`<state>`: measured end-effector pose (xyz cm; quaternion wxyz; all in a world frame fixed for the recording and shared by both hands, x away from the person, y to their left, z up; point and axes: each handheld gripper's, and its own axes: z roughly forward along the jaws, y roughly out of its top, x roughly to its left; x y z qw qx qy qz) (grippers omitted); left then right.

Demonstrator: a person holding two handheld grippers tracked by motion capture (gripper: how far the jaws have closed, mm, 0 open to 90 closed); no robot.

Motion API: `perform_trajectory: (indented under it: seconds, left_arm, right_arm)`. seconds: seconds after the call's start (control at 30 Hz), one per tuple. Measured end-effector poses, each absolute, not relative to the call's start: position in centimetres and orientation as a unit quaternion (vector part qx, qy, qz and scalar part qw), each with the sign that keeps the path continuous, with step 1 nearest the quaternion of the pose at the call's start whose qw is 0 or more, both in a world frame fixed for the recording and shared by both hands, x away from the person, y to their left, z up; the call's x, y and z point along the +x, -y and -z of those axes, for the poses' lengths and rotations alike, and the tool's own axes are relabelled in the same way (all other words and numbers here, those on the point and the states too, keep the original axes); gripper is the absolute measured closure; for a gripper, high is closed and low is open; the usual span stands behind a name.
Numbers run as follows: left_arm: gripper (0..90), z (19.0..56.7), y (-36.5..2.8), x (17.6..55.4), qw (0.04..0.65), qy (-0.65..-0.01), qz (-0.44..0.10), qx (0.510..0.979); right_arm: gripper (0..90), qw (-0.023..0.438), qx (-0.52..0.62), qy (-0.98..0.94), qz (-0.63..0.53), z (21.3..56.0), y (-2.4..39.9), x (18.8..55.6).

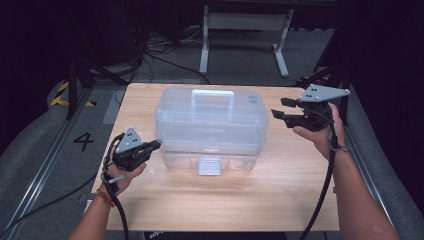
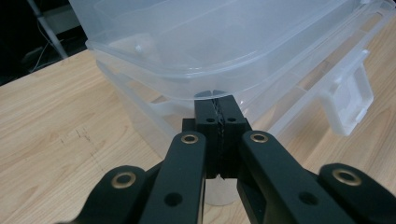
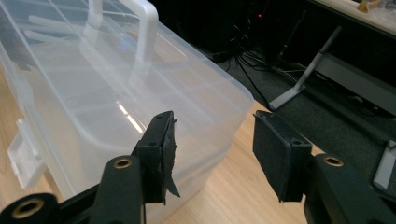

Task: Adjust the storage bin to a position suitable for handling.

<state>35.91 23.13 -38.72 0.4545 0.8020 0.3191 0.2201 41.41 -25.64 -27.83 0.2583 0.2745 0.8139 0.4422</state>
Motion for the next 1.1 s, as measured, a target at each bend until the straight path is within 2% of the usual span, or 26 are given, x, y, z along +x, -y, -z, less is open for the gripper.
perform_trajectory:
  seconds: [0.33,0.57,1.1]
  left_arm:
    - [90.0,37.9,-23.0,36.1,0.446,-0.317,-0.226,0.806]
    - [90.0,37.2,-23.0,36.4,0.442,-0.312,-0.224,0.811]
    - [89.9,36.1,-22.6,36.7,0.434,-0.307,-0.22,0.818]
  right_arm:
    - [43.2,0.253,0.282,-0.816,-0.437,32.3,28.0,39.7]
    - [43.5,0.239,0.266,-0.828,-0.432,35.1,27.0,39.0]
    - [44.6,0.25,0.257,-0.812,-0.462,36.6,24.8,39.8]
